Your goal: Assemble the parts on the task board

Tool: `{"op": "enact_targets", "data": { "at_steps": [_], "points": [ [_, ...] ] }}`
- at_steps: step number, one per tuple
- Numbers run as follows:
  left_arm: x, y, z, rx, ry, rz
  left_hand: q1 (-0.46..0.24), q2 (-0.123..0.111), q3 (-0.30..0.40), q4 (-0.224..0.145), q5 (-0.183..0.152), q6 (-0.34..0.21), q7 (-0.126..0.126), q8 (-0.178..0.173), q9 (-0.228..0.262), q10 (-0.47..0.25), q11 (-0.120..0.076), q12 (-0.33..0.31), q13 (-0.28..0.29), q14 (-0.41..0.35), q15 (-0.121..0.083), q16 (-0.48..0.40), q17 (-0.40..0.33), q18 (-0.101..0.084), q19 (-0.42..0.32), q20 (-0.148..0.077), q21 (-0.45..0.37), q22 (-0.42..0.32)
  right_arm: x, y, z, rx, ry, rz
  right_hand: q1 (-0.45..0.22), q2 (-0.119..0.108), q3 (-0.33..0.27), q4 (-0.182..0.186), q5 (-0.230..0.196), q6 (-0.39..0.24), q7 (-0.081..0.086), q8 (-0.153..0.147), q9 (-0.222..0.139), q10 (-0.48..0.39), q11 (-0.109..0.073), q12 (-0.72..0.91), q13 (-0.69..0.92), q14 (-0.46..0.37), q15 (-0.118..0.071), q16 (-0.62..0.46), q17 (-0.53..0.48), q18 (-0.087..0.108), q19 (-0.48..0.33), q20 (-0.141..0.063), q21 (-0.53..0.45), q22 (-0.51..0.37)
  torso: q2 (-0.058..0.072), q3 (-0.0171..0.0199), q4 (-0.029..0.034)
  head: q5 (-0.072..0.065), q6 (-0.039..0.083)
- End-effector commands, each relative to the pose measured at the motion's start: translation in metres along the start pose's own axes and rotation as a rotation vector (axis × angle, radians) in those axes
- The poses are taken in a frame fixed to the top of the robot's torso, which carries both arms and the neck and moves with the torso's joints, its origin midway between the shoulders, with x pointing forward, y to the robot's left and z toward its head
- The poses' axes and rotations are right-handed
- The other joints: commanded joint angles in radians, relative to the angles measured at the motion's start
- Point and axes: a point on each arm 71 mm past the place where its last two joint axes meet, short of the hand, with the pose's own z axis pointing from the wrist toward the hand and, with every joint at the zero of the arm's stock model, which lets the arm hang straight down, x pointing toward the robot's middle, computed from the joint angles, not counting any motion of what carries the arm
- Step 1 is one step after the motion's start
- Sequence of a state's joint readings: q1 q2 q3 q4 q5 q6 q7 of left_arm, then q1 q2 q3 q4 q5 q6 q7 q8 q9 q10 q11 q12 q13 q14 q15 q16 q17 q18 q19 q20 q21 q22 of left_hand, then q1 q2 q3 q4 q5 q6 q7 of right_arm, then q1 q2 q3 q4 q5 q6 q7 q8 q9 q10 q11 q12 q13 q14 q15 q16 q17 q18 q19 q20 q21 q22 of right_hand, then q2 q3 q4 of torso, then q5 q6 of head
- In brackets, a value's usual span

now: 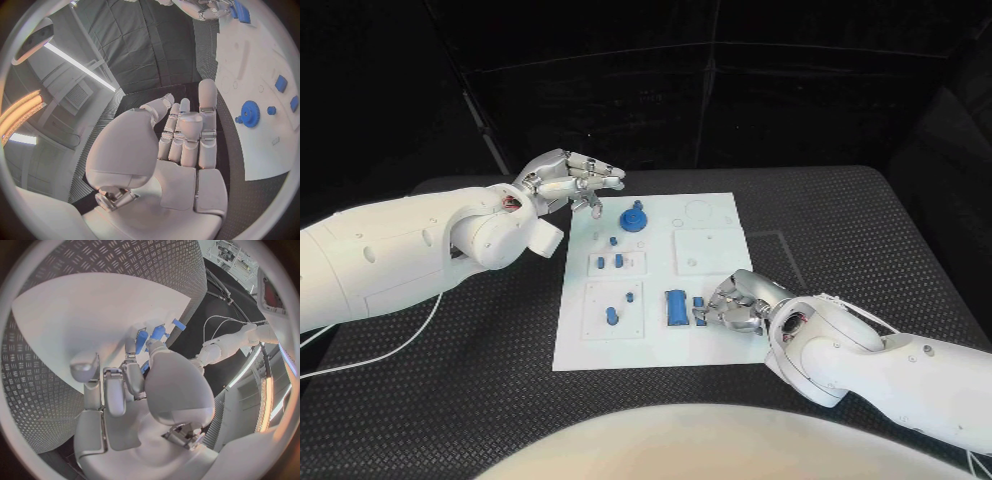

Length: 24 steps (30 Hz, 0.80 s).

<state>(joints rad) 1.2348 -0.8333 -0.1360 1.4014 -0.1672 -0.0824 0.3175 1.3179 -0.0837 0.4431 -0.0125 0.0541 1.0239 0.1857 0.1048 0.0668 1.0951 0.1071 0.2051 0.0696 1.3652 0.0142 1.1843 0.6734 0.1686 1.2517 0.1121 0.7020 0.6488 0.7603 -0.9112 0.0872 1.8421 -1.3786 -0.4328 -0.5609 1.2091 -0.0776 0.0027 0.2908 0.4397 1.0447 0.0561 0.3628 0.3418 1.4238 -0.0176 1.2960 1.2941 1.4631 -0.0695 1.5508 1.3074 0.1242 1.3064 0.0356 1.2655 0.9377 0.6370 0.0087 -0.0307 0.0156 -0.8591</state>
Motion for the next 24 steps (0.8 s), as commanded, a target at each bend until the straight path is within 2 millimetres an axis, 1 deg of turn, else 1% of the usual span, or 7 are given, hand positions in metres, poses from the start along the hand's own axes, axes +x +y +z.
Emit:
{"op": "enact_targets", "data": {
  "at_steps": [1, 4, 6, 10, 15, 21, 24],
  "points": [
    [0.0013, -0.0013, 0.0006, 0.005, 0.011, -0.008, -0.006, 0.003, -0.001, 0.005, 0.004, -0.008, -0.003, 0.003, 0.001, -0.005, 0.000, 0.004, 0.001, -0.005, 0.002, -0.003, -0.001, 0.015, -0.006, 0.003, -0.003, -0.001, 0.0007, 0.0030, -0.0004, -0.015, 0.003, -0.005, -0.022, 0.002, -0.020, 0.000, -0.047, 0.001, 0.009, -0.005, 0.002, -0.001, 0.008, -0.003, -0.001, 0.096, -0.004, -0.002, 0.210, -0.011, -0.002, 0.002, -0.005, -0.002, 0.000, 0.0005, -0.0006, 0.000, 0.000],
    [0.0013, -0.0012, 0.0007, 0.005, 0.012, -0.008, -0.006, 0.003, -0.001, 0.005, 0.004, -0.008, -0.003, 0.003, 0.001, -0.005, 0.000, 0.004, 0.001, -0.005, 0.002, -0.003, -0.001, 0.015, -0.006, 0.003, -0.003, -0.001, 0.0002, 0.0027, -0.0006, -0.016, 0.001, -0.008, -0.039, 0.009, -0.049, 0.000, -0.105, 0.001, 0.008, -0.006, 0.004, -0.001, 0.007, -0.004, -0.002, 0.096, -0.004, -0.003, 0.208, -0.010, -0.003, 0.002, -0.007, -0.004, 0.000, 0.0000, -0.0006, -0.001, 0.000],
    [0.0013, -0.0012, 0.0008, 0.005, 0.012, -0.008, -0.006, 0.003, -0.001, 0.005, 0.004, -0.008, -0.003, 0.003, 0.001, -0.005, 0.000, 0.004, 0.001, -0.005, 0.002, -0.003, -0.001, 0.015, -0.006, 0.003, -0.003, -0.001, -0.0002, 0.0023, -0.0008, -0.016, -0.001, -0.010, -0.040, 0.012, -0.056, 0.000, -0.116, 0.000, 0.008, -0.006, 0.004, -0.001, 0.007, -0.004, -0.002, 0.096, -0.004, -0.003, 0.208, -0.010, -0.003, 0.001, -0.007, -0.004, 0.000, 0.0002, -0.0005, -0.001, 0.001],
    [0.0012, -0.0011, 0.0009, 0.004, 0.012, -0.008, -0.006, 0.003, -0.001, 0.005, 0.004, -0.008, -0.003, 0.003, 0.001, -0.005, 0.000, 0.004, 0.001, -0.005, 0.002, -0.003, -0.001, 0.015, -0.006, 0.003, -0.003, -0.001, -0.0012, 0.0016, -0.0010, -0.020, -0.008, -0.014, -0.033, 0.016, -0.058, -0.002, -0.115, 0.000, 0.008, -0.006, 0.005, -0.001, 0.007, -0.003, -0.001, 0.096, -0.004, -0.003, 0.208, -0.010, -0.002, 0.001, -0.007, -0.003, -0.001, 0.0004, -0.0009, -0.002, 0.002],
    [0.0011, -0.0011, 0.0009, 0.004, 0.012, -0.008, -0.006, 0.003, -0.001, 0.005, 0.004, -0.008, -0.003, 0.003, 0.001, -0.005, 0.000, 0.004, 0.001, -0.005, 0.002, -0.003, -0.001, 0.015, -0.006, 0.003, -0.003, -0.001, -0.0022, 0.0005, -0.0010, -0.024, -0.013, -0.019, 0.032, 0.026, -0.054, -0.025, -0.098, 0.000, 0.006, -0.006, 0.007, -0.001, 0.005, -0.003, 0.000, 0.097, -0.006, -0.002, 0.210, -0.010, -0.001, 0.000, -0.007, -0.002, 0.000, 0.0005, -0.0005, -0.003, 0.003],
    [0.0010, -0.0010, 0.0009, 0.004, 0.012, -0.008, -0.006, 0.003, -0.001, 0.005, 0.004, -0.008, -0.003, 0.003, 0.001, -0.005, 0.000, 0.004, 0.001, -0.005, 0.002, -0.003, -0.001, 0.015, -0.006, 0.003, -0.003, -0.001, -0.0038, -0.0008, -0.0013, -0.034, -0.022, -0.029, 0.130, 0.028, -0.045, -0.076, -0.128, 0.002, 0.004, -0.006, 0.010, -0.002, 0.003, -0.004, 0.001, 0.097, -0.008, -0.001, 0.211, -0.010, -0.001, -0.002, -0.008, -0.001, 0.000, 0.0002, -0.0006, -0.003, 0.003],
    [0.0008, -0.0010, 0.0008, 0.005, 0.011, -0.008, -0.006, 0.003, -0.001, 0.005, 0.004, -0.008, -0.003, 0.003, 0.001, -0.005, 0.000, 0.004, 0.001, -0.005, 0.002, -0.003, -0.001, 0.015, -0.006, 0.003, -0.003, -0.001, -0.0064, -0.0011, -0.0018, -0.053, -0.046, -0.018, 0.137, 0.035, -0.046, -0.077, -0.137, -0.002, 0.007, -0.009, 0.009, -0.003, 0.004, -0.005, 0.000, 0.097, -0.007, -0.001, 0.212, -0.011, -0.002, -0.002, -0.008, -0.002, -0.001, -0.0002, -0.0008, -0.004, 0.006]
  ]
}}
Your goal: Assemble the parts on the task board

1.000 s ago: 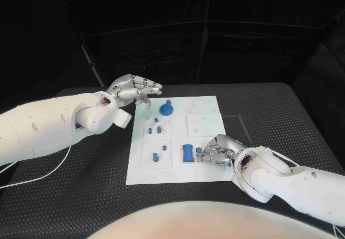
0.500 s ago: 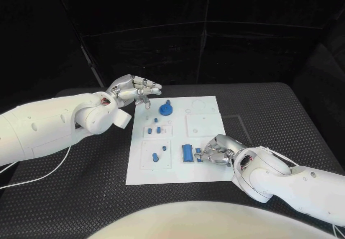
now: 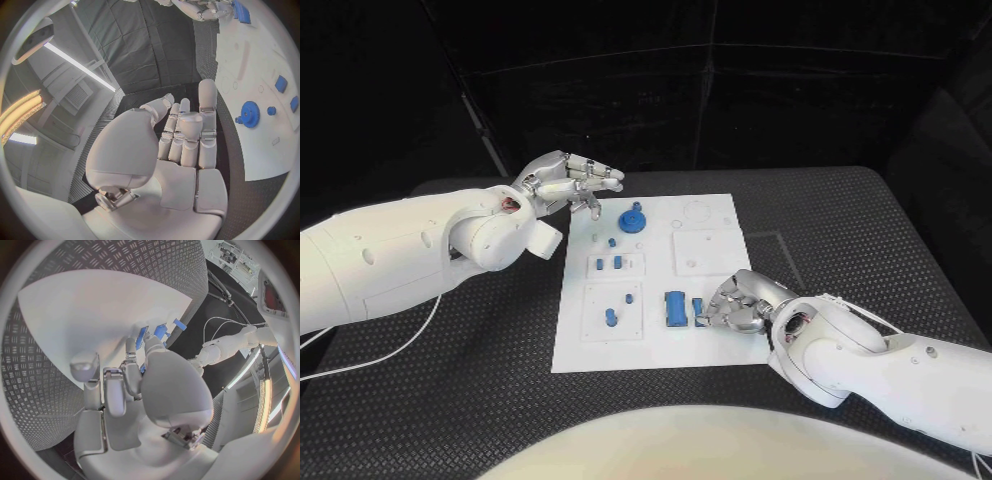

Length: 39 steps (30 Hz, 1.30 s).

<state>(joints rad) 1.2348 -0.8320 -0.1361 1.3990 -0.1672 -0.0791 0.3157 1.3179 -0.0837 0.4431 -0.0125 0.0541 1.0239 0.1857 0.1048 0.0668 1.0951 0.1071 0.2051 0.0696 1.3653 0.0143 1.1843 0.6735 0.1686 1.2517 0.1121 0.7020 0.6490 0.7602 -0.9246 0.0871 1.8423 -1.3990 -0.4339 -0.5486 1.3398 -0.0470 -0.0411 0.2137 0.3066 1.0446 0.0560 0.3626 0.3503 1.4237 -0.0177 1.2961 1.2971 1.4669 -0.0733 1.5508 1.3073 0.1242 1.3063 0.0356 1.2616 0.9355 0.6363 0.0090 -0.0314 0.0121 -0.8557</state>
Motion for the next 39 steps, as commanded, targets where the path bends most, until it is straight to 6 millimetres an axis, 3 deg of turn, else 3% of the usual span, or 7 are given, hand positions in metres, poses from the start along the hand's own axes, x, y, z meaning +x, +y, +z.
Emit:
{"op": "enact_targets", "data": {
  "at_steps": [1, 7, 14, 18, 20, 28, 39],
  "points": [
    [0.001, -0.001, 0.001, 0.007, 0.009, -0.007, -0.006, 0.003, -0.001, 0.005, 0.004, -0.008, -0.003, 0.003, 0.001, -0.005, 0.000, 0.004, 0.001, -0.005, 0.002, -0.003, -0.001, 0.015, -0.006, 0.003, -0.003, -0.001, -0.004, 0.003, -0.001, -0.052, -0.034, 0.010, -0.002, 0.004, -0.008, 0.007, -0.004, -0.009, 0.011, -0.014, -0.002, -0.004, 0.007, -0.008, -0.005, 0.093, -0.002, -0.001, 0.212, -0.011, -0.002, -0.001, -0.005, -0.001, -0.001, -0.0001, -0.0003, -0.001, 0.003],
    [0.000, 0.000, 0.000, 0.003, 0.005, -0.023, -0.007, 0.002, -0.002, 0.004, 0.004, -0.009, -0.002, 0.002, 0.001, -0.007, 0.001, 0.004, 0.001, -0.006, 0.002, -0.003, -0.003, 0.015, -0.006, 0.003, -0.004, -0.002, -0.008, -0.007, 0.002, -0.061, 0.009, 0.188, -0.061, -0.019, -0.069, 0.064, 0.000, -0.108, 0.052, -0.091, -0.033, -0.031, 0.042, -0.048, -0.042, 0.092, 0.027, -0.005, 0.205, -0.007, -0.017, 0.020, -0.023, -0.031, -0.006, 0.0006, -0.0012, -0.004, 0.017],
    [-0.003, 0.004, -0.003, -0.006, -0.006, -0.043, -0.007, 0.001, -0.002, 0.004, 0.004, -0.010, -0.002, 0.002, 0.001, -0.007, 0.001, 0.005, 0.001, -0.007, 0.002, -0.004, -0.004, 0.015, -0.006, 0.003, -0.004, -0.002, -0.038, -0.021, 0.019, -0.143, 0.035, 0.465, -0.046, 0.018, -0.098, 0.068, -0.063, -0.141, 0.072, -0.135, -0.047, -0.126, 0.062, -0.191, -0.177, 0.048, 0.044, -0.094, 0.029, 0.033, -0.129, 0.042, -0.162, -0.259, -0.021, -0.0073, 0.0066, -0.012, 0.042],
    [-0.007, 0.006, -0.004, -0.004, -0.034, -0.059, -0.007, 0.001, -0.002, 0.003, 0.004, -0.010, -0.002, 0.003, 0.001, -0.008, 0.001, 0.006, 0.001, -0.016, 0.003, -0.014, -0.026, 0.014, -0.009, 0.003, -0.007, -0.003, -0.072, -0.028, 0.033, -0.203, -0.044, 0.631, 0.003, 0.037, -0.111, 0.050, -0.034, -0.148, 0.081, -0.146, -0.048, -0.340, 0.070, -0.506, -0.460, -0.068, 0.054, -0.350, -0.335, 0.061, -0.248, 0.048, -0.344, -0.472, -0.033, -0.0130, 0.0121, -0.022, 0.058],
    [-0.011, 0.006, -0.004, 0.000, -0.061, -0.072, 0.002, 0.002, 0.002, -0.005, 0.004, -0.014, 0.003, 0.003, 0.000, -0.014, 0.006, 0.009, 0.000, -0.102, 0.008, -0.107, -0.184, 0.013, -0.047, 0.007, -0.035, -0.018, -0.092, -0.031, 0.042, -0.237, -0.101, 0.704, 0.036, 0.050, -0.113, 0.041, -0.018, -0.148, 0.094, -0.149, -0.047, -0.409, 0.086, -0.607, -0.541, -0.201, 0.063, -0.683, -0.697, 0.058, -0.294, 0.066, -0.453, -0.536, -0.042, -0.0201, 0.0123, -0.035, 0.082],
    [-0.021, 0.005, 0.004, 0.048, -0.152, -0.108, 0.015, 0.008, 0.007, -0.017, 0.004, -0.014, 0.009, 0.009, 0.001, -0.021, 0.014, 0.021, -0.001, -0.275, 0.023, -0.304, -0.315, 0.013, -0.174, 0.020, -0.148, -0.083, -0.126, -0.033, 0.076, -0.334, -0.190, 0.789, 0.129, 0.083, -0.093, 0.001, -0.074, -0.151, 0.139, -0.195, -0.082, -0.497, 0.146, -0.934, -0.866, -0.340, 0.140, -1.115, -0.900, 0.049, -0.413, 0.146, -0.748, -0.711, -0.066, -0.0417, 0.0170, -0.050, 0.154],
    [-0.037, 0.006, 0.021, 0.186, -0.349, -0.071, 0.002, 0.015, -0.033, 0.004, 0.003, -0.078, 0.037, -0.011, 0.000, -0.140, 0.074, -0.039, -0.006, -0.466, 0.132, -0.788, -0.536, -0.009, -0.511, 0.126, -0.473, -0.304, -0.128, -0.027, 0.114, -0.392, -0.220, 0.818, 0.117, 0.100, -0.089, -0.050, -0.089, -0.098, 0.159, -0.298, -0.190, -0.400, 0.182, -1.107, -1.171, -0.417, 0.209, -1.441, -1.105, 0.059, -0.463, 0.218, -0.983, -0.847, -0.068, -0.0451, 0.0274, -0.042, 0.220]
  ]
}}
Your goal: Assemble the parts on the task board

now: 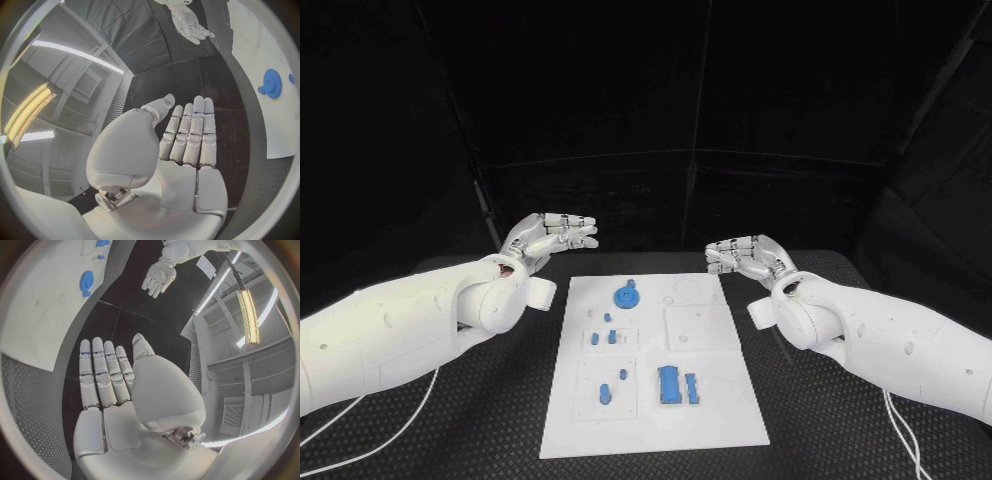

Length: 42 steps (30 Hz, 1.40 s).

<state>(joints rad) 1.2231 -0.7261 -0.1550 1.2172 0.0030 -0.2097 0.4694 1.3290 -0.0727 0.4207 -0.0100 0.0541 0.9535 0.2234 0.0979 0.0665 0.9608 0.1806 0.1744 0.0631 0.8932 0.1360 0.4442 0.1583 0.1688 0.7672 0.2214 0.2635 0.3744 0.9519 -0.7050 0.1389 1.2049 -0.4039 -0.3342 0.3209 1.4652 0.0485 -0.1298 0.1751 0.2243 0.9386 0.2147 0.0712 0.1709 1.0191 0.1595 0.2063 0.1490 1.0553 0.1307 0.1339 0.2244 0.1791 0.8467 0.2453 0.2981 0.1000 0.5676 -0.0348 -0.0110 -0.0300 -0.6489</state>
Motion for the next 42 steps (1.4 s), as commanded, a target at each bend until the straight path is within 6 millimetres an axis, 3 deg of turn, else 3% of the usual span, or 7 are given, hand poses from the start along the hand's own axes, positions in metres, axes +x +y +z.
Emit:
{"op": "enact_targets", "data": {
  "at_steps": [1, 13, 14, 23, 24, 28, 42],
  "points": [
    [-0.008, -0.004, 0.002, 0.089, -0.104, -0.017, -0.008, 0.005, -0.015, 0.002, 0.004, -0.008, -0.001, -0.004, 0.000, -0.005, 0.001, -0.010, 0.000, 0.014, 0.011, -0.067, -0.029, -0.003, -0.030, 0.025, -0.044, -0.040, 0.005, 0.005, 0.004, -0.065, 0.035, 0.069, -0.010, 0.006, -0.001, -0.013, -0.006, 0.007, 0.001, -0.007, -0.013, 0.004, 0.006, -0.023, -0.028, -0.009, 0.007, -0.031, -0.029, 0.004, -0.005, 0.010, -0.026, -0.014, 0.001, -0.0013, 0.0073, 0.000, 0.015],
    [0.001, 0.004, 0.005, 0.096, -0.107, -0.053, 0.000, 0.018, -0.034, 0.005, 0.004, -0.003, 0.000, 0.002, 0.001, 0.006, 0.001, -0.021, 0.000, 0.053, 0.014, -0.164, -0.066, 0.017, -0.009, 0.047, -0.070, -0.089, 0.012, 0.004, 0.013, -0.080, 0.029, 0.106, -0.027, 0.018, 0.003, -0.044, -0.005, 0.008, 0.003, -0.009, -0.050, 0.025, 0.010, -0.069, -0.084, 0.001, 0.013, -0.069, -0.093, 0.006, 0.006, 0.018, -0.075, -0.033, 0.008, 0.0073, 0.0093, 0.000, 0.040],
    [0.001, 0.007, 0.003, 0.057, -0.084, -0.034, -0.402, 0.073, -0.148, 0.010, -0.054, -0.291, -0.069, -0.098, -0.067, -0.289, -0.055, -0.064, -0.063, -0.236, -0.030, -0.246, -0.158, -0.051, -0.243, -0.034, -0.125, -0.175, 0.011, 0.000, 0.011, -0.045, 0.018, 0.070, -0.452, -0.048, 0.041, -0.079, -0.067, -0.280, -0.063, -0.071, -0.085, -0.294, -0.041, -0.106, -0.149, -0.321, -0.029, -0.134, -0.131, -0.054, -0.255, -0.060, -0.138, -0.100, 0.006, 0.0048, 0.0112, 0.000, 0.038],
    [0.017, 0.011, -0.007, 0.040, -0.125, -0.025, -0.684, 0.073, -0.233, 0.010, -0.054, -0.493, -0.115, -0.098, -0.067, -0.493, -0.093, -0.099, -0.063, -0.435, -0.063, -0.307, -0.158, -0.067, -0.400, -0.091, -0.168, -0.236, 0.020, 0.015, 0.004, -0.067, -0.041, 0.105, -0.760, -0.048, 0.130, -0.175, -0.116, -0.475, -0.108, -0.071, -0.171, -0.508, -0.077, -0.206, -0.149, -0.539, -0.060, -0.134, -0.224, -0.081, -0.429, -0.116, -0.188, -0.100, -0.023, 0.0347, 0.0110, 0.030, 0.049],
    [0.020, 0.012, -0.009, 0.037, -0.134, -0.023, -0.702, 0.073, -0.237, 0.010, -0.054, -0.505, -0.118, -0.098, -0.067, -0.505, -0.095, -0.101, -0.063, -0.447, -0.065, -0.311, -0.158, -0.073, -0.410, -0.094, -0.171, -0.240, 0.021, 0.017, 0.002, -0.069, -0.053, 0.112, -0.777, -0.048, 0.130, -0.175, -0.119, -0.487, -0.110, -0.071, -0.171, -0.521, -0.078, -0.206, -0.149, -0.551, -0.131, -0.134, -0.224, -0.082, -0.440, -0.119, -0.191, -0.100, -0.023, 0.0348, 0.0110, 0.030, 0.049],
    [0.035, 0.013, -0.021, 0.023, -0.175, -0.013, -0.797, 0.073, -0.265, 0.010, -0.054, -0.573, -0.134, -0.098, -0.067, -0.574, -0.108, -0.174, -0.063, -0.514, -0.136, -0.331, -0.158, -0.084, -0.464, -0.114, -0.184, -0.260, 0.030, 0.029, -0.009, -0.073, -0.109, 0.143, -0.880, -0.048, 0.130, -0.175, -0.135, -0.555, -0.126, -0.071, -0.171, -0.596, -0.159, -0.206, -0.149, -0.627, -0.131, -0.134, -0.224, -0.093, -0.501, -0.138, -0.207, -0.100, -0.023, 0.0348, 0.0110, 0.030, 0.049],
    [0.067, 0.008, -0.051, -0.001, -0.278, 0.012, -1.033, 0.073, -0.334, 0.010, -0.054, -0.742, -0.223, -0.098, -0.067, -0.746, -0.181, -0.174, -0.063, -0.683, -0.136, -0.444, -0.158, -0.169, -0.599, -0.221, -0.264, -0.374, 0.048, 0.050, -0.039, -0.037, -0.227, 0.189, -1.139, -0.048, 0.130, -0.175, -0.224, -0.724, -0.215, -0.071, -0.171, -0.783, -0.159, -0.206, -0.149, -0.817, -0.131, -0.134, -0.224, -0.179, -0.653, -0.245, -0.298, -0.100, -0.023, 0.0348, 0.0110, 0.030, 0.049]
  ]
}}
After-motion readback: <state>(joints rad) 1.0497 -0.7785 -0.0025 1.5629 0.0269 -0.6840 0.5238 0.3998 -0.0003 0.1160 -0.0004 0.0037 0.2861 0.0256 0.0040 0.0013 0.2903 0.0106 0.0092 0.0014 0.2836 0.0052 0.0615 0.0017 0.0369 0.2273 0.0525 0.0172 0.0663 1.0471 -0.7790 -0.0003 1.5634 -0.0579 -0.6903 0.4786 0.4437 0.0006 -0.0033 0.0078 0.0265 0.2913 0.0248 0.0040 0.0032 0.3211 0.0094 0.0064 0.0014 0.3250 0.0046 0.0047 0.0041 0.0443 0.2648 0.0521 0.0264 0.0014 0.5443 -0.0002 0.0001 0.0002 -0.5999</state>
